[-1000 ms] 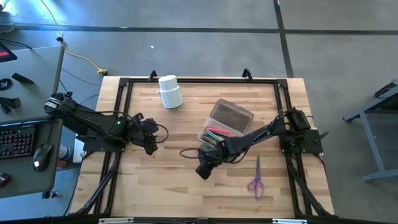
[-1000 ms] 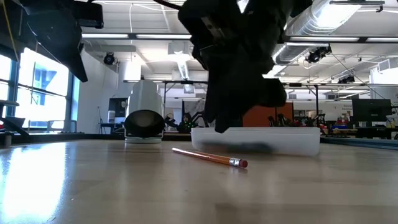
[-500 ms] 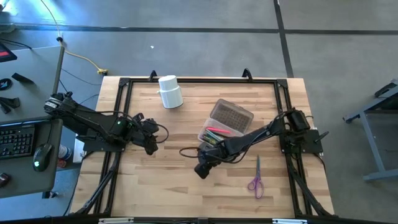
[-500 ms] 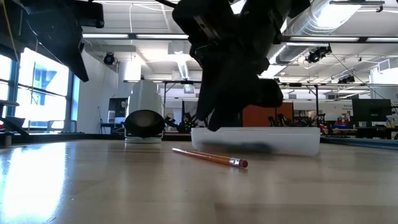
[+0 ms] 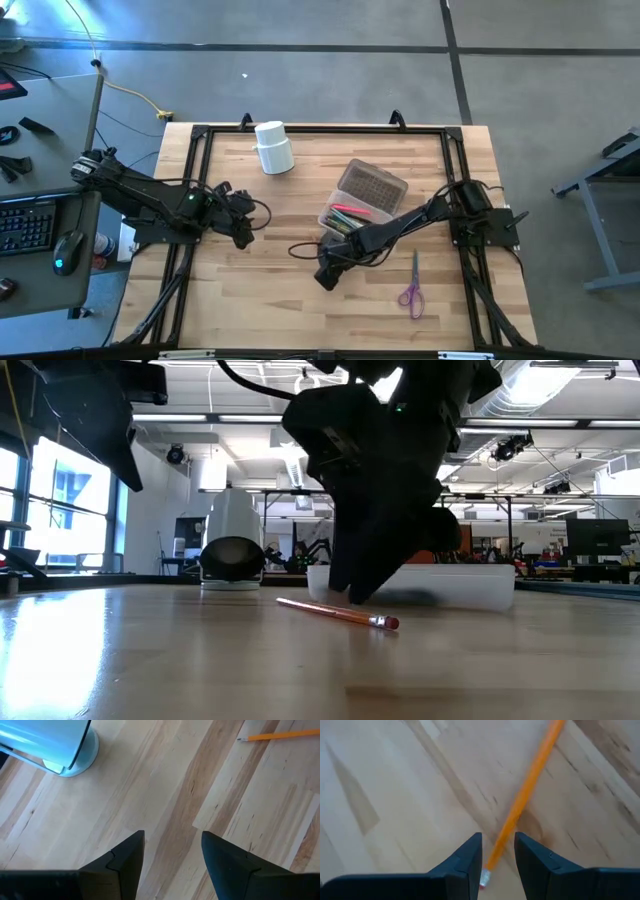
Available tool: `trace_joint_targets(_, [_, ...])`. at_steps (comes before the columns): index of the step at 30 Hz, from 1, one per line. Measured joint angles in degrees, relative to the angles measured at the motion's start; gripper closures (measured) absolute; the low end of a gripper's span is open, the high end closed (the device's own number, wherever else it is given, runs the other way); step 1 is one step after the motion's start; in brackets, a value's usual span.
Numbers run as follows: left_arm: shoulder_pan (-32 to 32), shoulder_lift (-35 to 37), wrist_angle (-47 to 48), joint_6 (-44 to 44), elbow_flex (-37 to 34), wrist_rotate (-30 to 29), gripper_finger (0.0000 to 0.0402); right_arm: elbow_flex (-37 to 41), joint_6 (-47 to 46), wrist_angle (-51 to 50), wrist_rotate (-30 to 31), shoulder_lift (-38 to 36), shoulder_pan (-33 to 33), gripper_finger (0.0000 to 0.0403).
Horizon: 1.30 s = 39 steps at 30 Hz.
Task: Pick & place school supplies into a supply box
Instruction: Put the orange pencil into the supply box
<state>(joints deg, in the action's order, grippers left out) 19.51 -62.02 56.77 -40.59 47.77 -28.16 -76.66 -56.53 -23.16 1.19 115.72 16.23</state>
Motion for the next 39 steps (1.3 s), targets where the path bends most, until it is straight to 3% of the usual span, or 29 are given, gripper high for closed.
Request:
trace_joint_targets(6, [0.0, 0.0, -0.18, 0.03, 0.0, 0.0, 0.0169, 0.0, 1.94, -2.74, 4.17, 0.11, 0.74, 0.0304])
trace_joint_targets(14, [0.0, 0.0, -0.18, 0.03, 0.0, 0.26, 0.0169, -0.24, 4.62, -1.7, 3.34, 3.34, 1.36, 0.0304])
trace_joint_targets(20, [0.0, 0.0, -0.15, 0.03, 0.0, 0.24, 0.0169, -0.3, 6.14, -2.28, 6.55, 3.43, 1.55, 0.0304])
trace_joint_targets(24, [0.0, 0.0, -0.18, 0.03, 0.0, 0.24, 0.0169, -1.22, 6.05, -3.31, 3.56, 2.66, 0.5, 0.0304])
trace_joint_targets(31, [0.0, 0.0, -0.22, 0.03, 0.0, 0.24, 0.0169, -3.54, 6.04, -1.4, 5.16, 0.99, 0.17, 0.0304])
trace_joint_targets(39, [0.0, 0.02, -0.18, 0.03, 0.0, 0.24, 0.0169, -3.61, 6.17, 1.1, 4.51, 5.15, 0.71, 0.0304])
